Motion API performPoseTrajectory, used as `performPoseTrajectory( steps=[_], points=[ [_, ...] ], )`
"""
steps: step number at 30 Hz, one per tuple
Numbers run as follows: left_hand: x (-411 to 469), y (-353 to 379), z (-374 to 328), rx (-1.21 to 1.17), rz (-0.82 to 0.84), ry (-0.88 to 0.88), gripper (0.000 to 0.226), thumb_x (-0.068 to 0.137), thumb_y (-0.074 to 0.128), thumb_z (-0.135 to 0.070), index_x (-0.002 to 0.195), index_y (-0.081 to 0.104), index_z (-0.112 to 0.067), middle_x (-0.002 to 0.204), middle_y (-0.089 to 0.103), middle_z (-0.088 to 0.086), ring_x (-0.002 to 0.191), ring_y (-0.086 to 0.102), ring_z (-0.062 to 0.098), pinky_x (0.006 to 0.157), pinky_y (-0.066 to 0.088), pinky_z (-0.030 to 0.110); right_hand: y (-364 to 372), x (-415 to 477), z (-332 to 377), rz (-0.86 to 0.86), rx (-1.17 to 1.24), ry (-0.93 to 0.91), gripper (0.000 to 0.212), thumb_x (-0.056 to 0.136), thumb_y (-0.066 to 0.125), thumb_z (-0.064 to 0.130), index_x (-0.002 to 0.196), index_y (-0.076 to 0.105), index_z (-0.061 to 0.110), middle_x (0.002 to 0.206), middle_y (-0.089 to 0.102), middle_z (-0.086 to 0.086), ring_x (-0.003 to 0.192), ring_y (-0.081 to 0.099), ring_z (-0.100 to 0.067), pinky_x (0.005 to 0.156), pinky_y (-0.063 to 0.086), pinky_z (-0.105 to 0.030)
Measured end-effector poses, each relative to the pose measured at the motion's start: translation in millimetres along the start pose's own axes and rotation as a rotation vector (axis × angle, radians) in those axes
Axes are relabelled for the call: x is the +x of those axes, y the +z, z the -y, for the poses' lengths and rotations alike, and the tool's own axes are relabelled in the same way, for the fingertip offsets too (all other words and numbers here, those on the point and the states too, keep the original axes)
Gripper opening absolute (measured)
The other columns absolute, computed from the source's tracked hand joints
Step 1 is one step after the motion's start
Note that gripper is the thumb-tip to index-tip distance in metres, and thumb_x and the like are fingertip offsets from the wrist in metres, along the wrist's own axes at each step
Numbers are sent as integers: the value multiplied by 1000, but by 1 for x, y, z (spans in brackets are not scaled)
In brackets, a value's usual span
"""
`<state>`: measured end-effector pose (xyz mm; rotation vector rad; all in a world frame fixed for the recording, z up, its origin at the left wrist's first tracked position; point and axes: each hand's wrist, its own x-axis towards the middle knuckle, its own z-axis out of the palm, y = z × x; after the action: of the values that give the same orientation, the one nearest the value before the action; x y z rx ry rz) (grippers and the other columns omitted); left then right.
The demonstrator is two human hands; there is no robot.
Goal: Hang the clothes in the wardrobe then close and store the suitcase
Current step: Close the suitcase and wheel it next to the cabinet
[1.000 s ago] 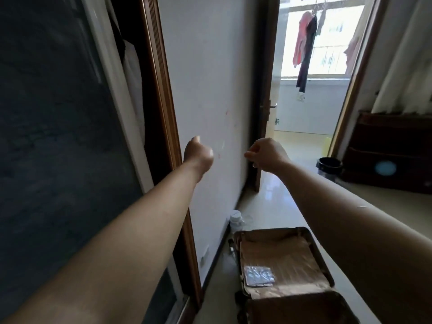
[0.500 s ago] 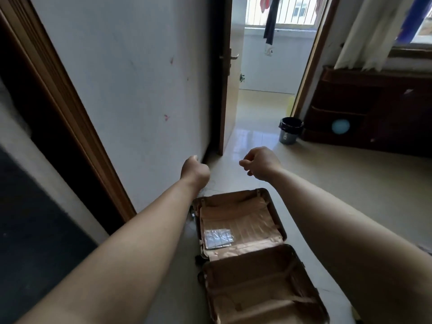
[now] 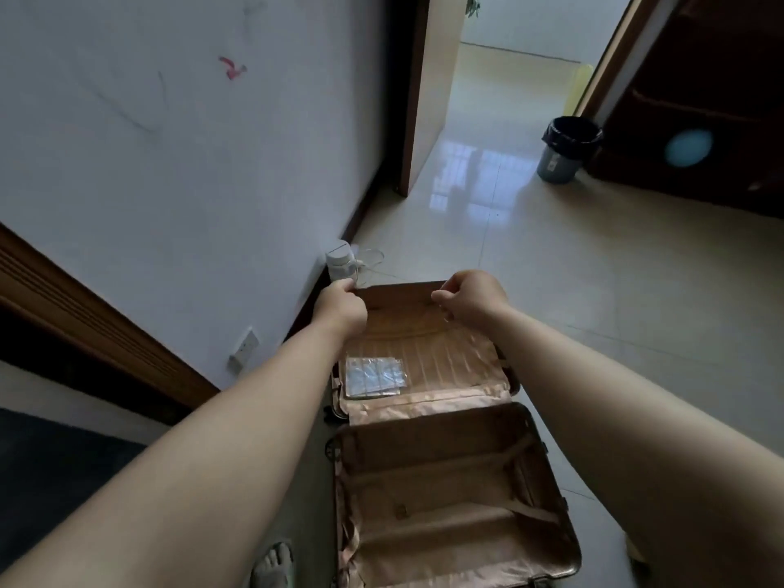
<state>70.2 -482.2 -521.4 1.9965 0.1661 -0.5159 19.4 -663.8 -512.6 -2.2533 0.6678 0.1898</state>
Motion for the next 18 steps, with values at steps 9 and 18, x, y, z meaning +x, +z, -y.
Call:
performPoseTrajectory(
  steps=[9, 18],
  points=[
    [163, 48, 93, 20, 58, -143, 51, 88, 44, -5, 138, 48, -12, 136, 55, 9, 125, 52, 30, 104, 45, 47, 119, 132, -60, 68, 219, 189, 15, 92, 62, 23, 97, 69, 10, 83, 71, -9, 66, 66, -15, 65, 57, -31],
    [359, 65, 189, 119, 87, -287, 47, 90, 50, -7, 137, 49, -12, 135, 53, 16, 125, 51, 39, 106, 41, 53, 261, 282, -76, 84, 347, 341, 17, 92, 63, 23, 100, 69, 10, 84, 70, -9, 72, 68, -19, 73, 60, -35]
  ],
)
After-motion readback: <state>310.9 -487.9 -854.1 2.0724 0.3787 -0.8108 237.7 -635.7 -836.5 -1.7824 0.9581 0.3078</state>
